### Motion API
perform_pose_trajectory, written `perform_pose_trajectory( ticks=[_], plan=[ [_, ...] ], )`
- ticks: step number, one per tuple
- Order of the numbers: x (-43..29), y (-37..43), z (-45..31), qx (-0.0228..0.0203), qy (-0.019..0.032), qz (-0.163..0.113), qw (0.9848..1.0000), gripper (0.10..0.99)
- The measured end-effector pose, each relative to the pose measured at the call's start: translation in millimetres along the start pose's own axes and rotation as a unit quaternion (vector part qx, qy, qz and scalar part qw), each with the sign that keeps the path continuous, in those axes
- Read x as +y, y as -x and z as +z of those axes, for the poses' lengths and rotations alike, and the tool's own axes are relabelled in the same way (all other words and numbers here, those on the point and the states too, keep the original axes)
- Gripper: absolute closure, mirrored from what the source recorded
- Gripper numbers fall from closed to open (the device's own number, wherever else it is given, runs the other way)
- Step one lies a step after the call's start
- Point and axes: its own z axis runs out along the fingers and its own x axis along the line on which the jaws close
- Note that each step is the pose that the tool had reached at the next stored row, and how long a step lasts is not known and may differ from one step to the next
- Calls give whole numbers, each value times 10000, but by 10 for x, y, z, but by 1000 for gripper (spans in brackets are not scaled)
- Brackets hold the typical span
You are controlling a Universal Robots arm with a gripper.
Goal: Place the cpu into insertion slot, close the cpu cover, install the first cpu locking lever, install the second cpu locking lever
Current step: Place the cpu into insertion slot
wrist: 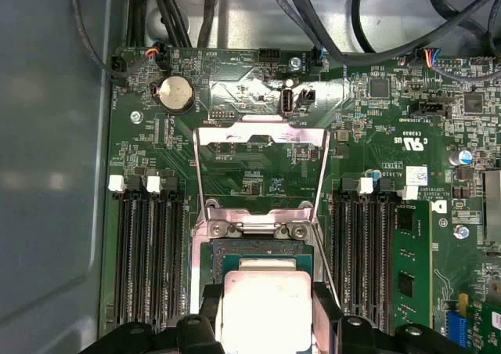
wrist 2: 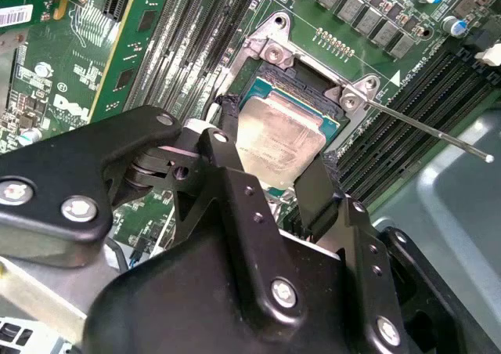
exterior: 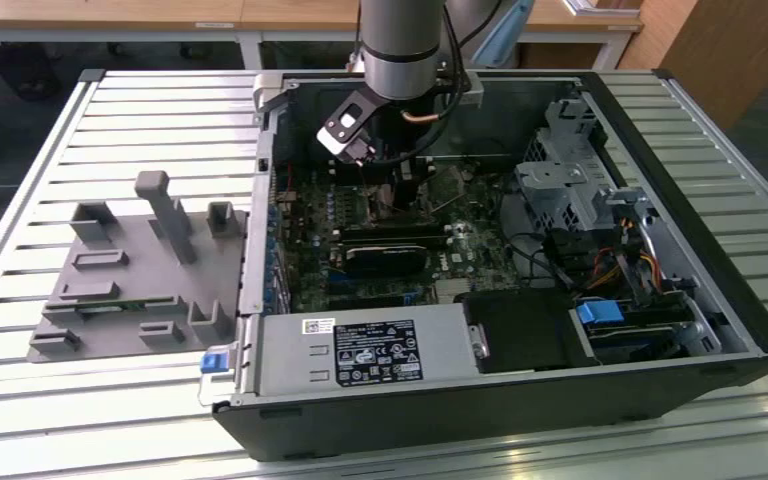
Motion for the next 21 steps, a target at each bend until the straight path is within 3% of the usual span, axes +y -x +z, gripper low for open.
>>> perform_pose_trajectory(
  ticks=[21],
  plan=[
    [19,-26,131,0,-49,5,10000,549]
  ],
)
